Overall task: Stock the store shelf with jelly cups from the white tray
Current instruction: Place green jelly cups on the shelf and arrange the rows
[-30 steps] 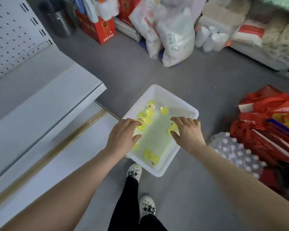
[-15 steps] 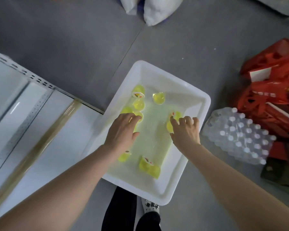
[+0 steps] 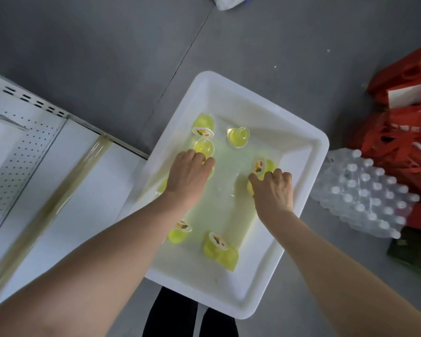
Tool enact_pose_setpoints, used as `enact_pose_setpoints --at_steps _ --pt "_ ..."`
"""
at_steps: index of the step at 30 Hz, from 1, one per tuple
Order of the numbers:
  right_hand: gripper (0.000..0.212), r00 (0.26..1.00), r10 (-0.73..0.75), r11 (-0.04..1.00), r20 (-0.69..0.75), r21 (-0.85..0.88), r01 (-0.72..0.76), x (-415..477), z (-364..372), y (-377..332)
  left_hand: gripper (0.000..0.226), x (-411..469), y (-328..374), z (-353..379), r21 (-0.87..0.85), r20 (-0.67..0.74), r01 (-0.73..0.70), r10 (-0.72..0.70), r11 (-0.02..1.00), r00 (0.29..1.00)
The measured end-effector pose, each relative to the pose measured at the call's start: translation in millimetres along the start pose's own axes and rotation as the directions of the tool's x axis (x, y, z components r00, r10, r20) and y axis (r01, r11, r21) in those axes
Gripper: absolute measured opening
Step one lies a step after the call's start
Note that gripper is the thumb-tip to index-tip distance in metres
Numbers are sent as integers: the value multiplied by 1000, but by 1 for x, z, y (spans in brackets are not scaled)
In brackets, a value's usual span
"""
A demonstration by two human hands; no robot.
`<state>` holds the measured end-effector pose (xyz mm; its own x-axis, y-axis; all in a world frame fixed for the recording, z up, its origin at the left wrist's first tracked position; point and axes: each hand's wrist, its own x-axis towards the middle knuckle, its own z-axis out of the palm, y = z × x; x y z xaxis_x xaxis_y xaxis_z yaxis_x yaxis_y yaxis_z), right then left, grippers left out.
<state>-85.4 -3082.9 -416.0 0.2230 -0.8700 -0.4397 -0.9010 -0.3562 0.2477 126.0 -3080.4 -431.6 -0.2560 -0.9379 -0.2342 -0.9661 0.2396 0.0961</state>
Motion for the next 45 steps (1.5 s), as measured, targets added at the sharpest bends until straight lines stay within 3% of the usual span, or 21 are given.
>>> enact_pose_setpoints --at_steps 4,9,13,19,25,35,42,45 --pt "45 994 0 987 -107 160 17 -13 -5 6 41 -8 6 -18 -50 34 15 -13 999 999" --pt "52 971 17 944 -239 325 63 -41 -36 20 53 -38 25 -64 -256 85 136 -117 957 989" --pt "49 946 1 904 -325 403 138 -66 -72 37 66 -71 39 -98 -325 56 118 -106 938 993" --pt "55 847 -84 881 -526 358 309 -113 -133 59 51 -130 61 -155 -449 -77 134 -187 884 979" --pt "34 813 -77 822 -577 425 380 -174 -203 67 36 -203 84 -214 -512 -90 250 -341 822 936" --pt "35 572 -263 749 -777 209 629 -273 -298 28 46 -349 112 -300 -624 -298 283 -557 728 775" --pt "38 362 -401 591 -842 64 804 -339 -360 -45 46 -450 108 -329 -685 -325 379 -726 622 606" --pt "39 278 -446 523 -851 4 853 -374 -382 -86 61 -505 101 -336 -656 -372 412 -746 632 553"
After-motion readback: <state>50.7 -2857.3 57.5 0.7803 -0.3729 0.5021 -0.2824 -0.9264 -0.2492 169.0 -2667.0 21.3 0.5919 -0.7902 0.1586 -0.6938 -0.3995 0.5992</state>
